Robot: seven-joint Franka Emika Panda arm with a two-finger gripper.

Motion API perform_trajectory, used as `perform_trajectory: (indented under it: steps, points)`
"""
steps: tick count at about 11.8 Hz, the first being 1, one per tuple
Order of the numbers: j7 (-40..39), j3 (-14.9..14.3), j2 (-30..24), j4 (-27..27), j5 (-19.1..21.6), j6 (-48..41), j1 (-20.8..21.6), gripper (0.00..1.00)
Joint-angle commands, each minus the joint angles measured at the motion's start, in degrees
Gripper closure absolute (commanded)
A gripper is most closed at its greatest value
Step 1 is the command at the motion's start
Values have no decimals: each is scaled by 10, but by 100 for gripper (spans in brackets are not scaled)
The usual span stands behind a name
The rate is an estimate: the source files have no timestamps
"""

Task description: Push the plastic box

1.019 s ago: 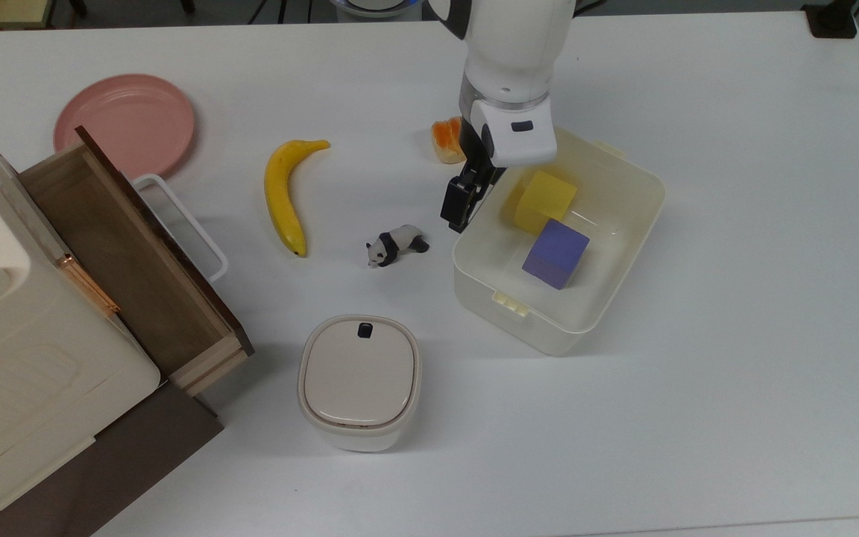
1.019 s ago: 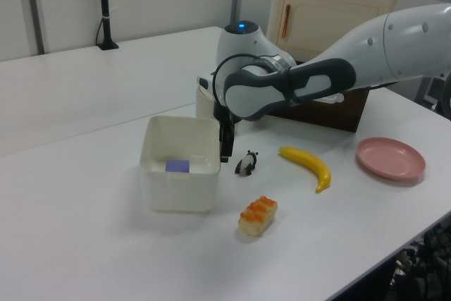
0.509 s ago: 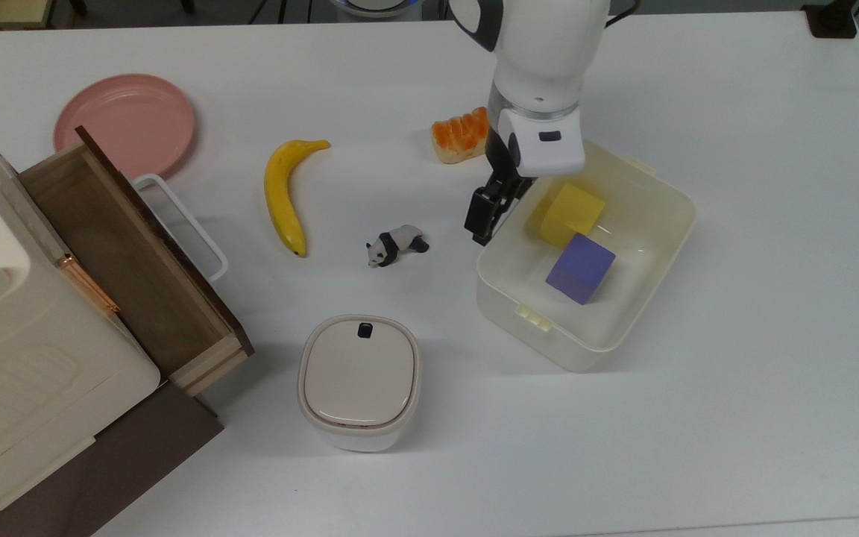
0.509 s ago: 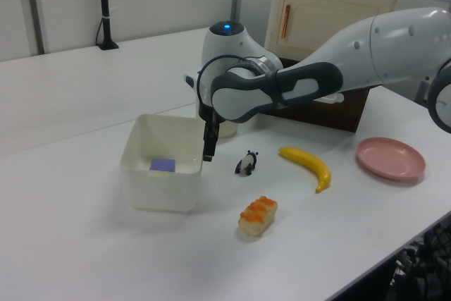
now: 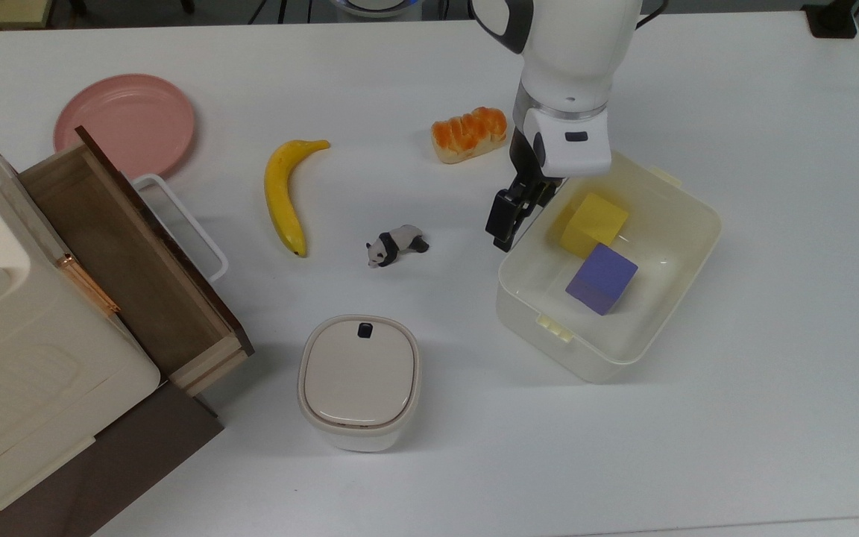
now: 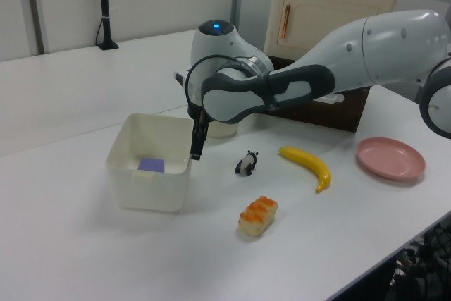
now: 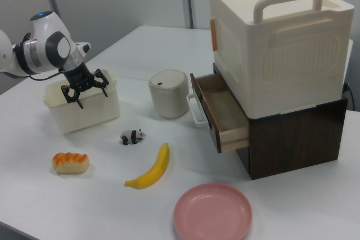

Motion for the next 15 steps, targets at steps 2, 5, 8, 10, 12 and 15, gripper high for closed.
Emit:
perform_trajectory:
  steps: [2,5,8,10,12,15]
  points:
    - [33,-3,-74,-13,1,-43,-23,0]
    - [146,-2,-133,-7,10,-133,-47,0]
    - [219,-10,-162,2,33,-192,-90,0]
    - [255,-35,-181,4,61,-224,-111,0]
    - [257,-59,-197,13,103,-252,-124,0]
    - [278,-96,-203,32,130,-292,-134,0]
